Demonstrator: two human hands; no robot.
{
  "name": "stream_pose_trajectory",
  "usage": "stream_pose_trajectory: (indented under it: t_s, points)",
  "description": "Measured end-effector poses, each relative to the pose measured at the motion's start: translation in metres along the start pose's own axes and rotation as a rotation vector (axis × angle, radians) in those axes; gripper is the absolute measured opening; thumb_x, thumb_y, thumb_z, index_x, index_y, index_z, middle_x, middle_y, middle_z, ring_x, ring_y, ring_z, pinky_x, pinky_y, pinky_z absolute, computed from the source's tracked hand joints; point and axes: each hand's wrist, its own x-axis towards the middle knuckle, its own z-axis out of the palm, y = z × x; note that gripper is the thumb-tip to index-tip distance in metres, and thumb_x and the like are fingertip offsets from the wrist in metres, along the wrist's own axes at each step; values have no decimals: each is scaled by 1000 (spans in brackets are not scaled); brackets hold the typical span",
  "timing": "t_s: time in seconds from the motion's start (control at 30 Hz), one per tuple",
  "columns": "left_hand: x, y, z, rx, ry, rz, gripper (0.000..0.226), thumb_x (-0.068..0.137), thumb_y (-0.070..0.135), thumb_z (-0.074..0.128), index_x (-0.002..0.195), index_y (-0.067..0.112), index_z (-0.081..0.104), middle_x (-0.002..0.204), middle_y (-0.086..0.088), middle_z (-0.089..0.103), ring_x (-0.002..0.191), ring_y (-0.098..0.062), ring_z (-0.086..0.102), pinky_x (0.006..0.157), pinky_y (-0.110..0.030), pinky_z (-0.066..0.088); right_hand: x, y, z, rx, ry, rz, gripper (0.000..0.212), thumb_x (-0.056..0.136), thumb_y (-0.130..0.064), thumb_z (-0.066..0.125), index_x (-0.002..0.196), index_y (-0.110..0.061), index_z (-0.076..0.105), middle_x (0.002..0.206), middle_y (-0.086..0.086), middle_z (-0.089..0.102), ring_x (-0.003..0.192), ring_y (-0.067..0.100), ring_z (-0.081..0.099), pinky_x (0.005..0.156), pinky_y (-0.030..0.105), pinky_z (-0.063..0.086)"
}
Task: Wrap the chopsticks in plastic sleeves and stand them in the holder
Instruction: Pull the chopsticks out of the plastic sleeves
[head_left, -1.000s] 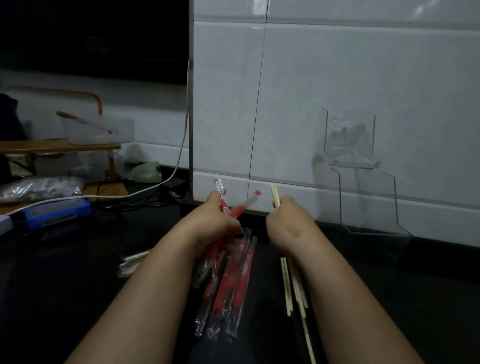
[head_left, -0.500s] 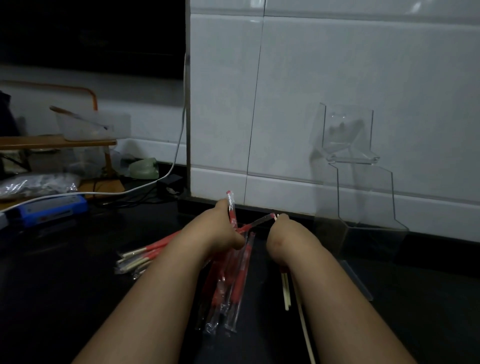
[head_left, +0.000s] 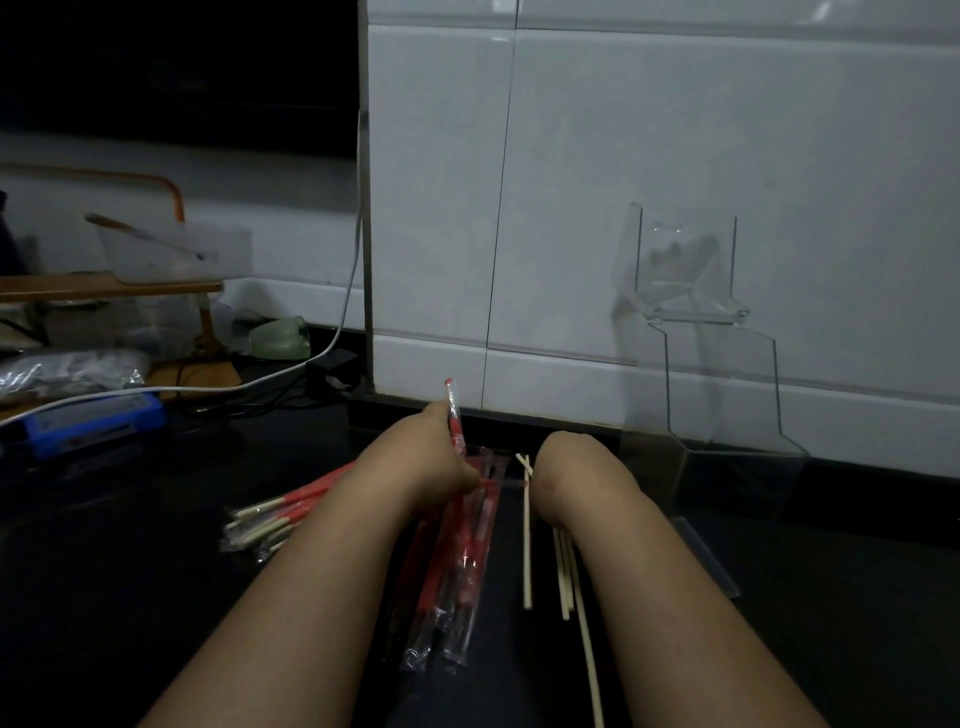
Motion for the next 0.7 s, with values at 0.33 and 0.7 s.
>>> stream_pose_trajectory:
  t_s: [0.33,0.7]
  points:
    - [8,-6,0,-65,102,54,19,83,14,65,100,19,59,91,-2,62,80,-17,59,62,-28,43,-5,-5,7,354,183,-183,28,89,-6,58,116,-13,64,112,10,65,98,25,62,82,32,53]
    - [4,0,-2,-340,-74,80,31,74,12,69,103,23,65,98,-7,72,86,-25,71,84,-45,59,-1,-5,9,586,290,-255,22,86,-8,56,91,-22,72,87,4,67,72,17,56,54,21,36]
